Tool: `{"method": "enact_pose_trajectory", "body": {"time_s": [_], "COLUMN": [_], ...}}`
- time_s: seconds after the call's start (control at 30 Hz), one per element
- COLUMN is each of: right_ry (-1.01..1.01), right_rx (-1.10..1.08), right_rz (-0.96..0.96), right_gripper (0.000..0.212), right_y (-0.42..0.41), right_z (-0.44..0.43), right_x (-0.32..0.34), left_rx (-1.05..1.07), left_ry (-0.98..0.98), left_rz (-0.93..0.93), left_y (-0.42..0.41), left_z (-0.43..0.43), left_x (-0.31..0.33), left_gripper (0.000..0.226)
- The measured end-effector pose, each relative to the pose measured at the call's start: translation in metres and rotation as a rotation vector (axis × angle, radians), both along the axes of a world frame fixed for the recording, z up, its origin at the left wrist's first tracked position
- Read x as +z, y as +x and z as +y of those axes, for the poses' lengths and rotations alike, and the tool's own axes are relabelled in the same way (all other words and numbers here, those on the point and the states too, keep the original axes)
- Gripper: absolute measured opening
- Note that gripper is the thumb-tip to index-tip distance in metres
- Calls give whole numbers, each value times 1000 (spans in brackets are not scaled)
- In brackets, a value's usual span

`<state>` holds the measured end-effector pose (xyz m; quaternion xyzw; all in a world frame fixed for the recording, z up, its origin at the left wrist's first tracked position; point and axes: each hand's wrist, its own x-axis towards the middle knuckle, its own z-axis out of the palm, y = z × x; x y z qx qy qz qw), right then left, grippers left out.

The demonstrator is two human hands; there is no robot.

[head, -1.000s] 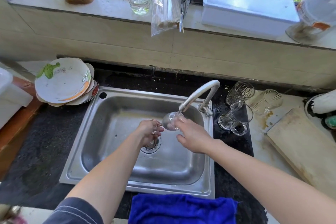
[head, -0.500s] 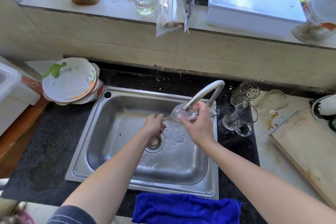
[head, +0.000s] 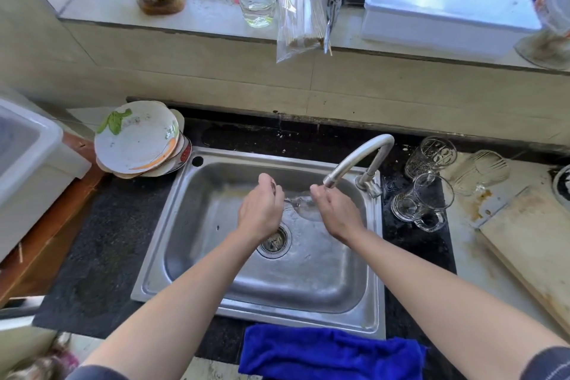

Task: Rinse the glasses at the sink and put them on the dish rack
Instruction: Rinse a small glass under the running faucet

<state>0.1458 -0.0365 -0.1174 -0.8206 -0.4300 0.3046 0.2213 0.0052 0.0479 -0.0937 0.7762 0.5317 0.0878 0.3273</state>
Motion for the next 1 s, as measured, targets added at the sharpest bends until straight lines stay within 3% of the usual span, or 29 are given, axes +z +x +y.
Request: {"method": "enact_pose_trajectory", "body": {"time_s": [0.13,0.23,0.37,0.5,0.6,0.67,0.73,0.83,1.0], "right_ry": [-55,-78,-43,-28,12,28,-2,-12,-230], "right_rx": [25,-74,39,-88,-8,-22,-72,62,43], "right_rz": [-2,86,6,-132,-138,-44,-66,-40,253], "right_gripper": [47,51,47,48,51,45,44,44,45], "right_y": [-4,6,-3,10,3,11,18,5,29], "right_z": [12,14,5,-1,-5,-2,3,7,14], "right_x": [2,3,10,8,4,9,11,17,17], "left_rx": [-66,-83,-56,85,170,158,126,23,-46], "left_ry": [67,93,62,-63,-152,-155,-119,-79,-60], "left_rz": [-18,-28,-77,-109,-123,-126,-129,-130,-152], "left_y": [2,2,3,9,15,16,14,10,0], "left_z": [-7,-8,-8,-11,-13,-15,-15,-14,-10], "left_x": [1,-1,-4,-7,-8,-6,-4,-3,-7], "left_gripper": [16,16,14,17,20,19,18,16,14]}}
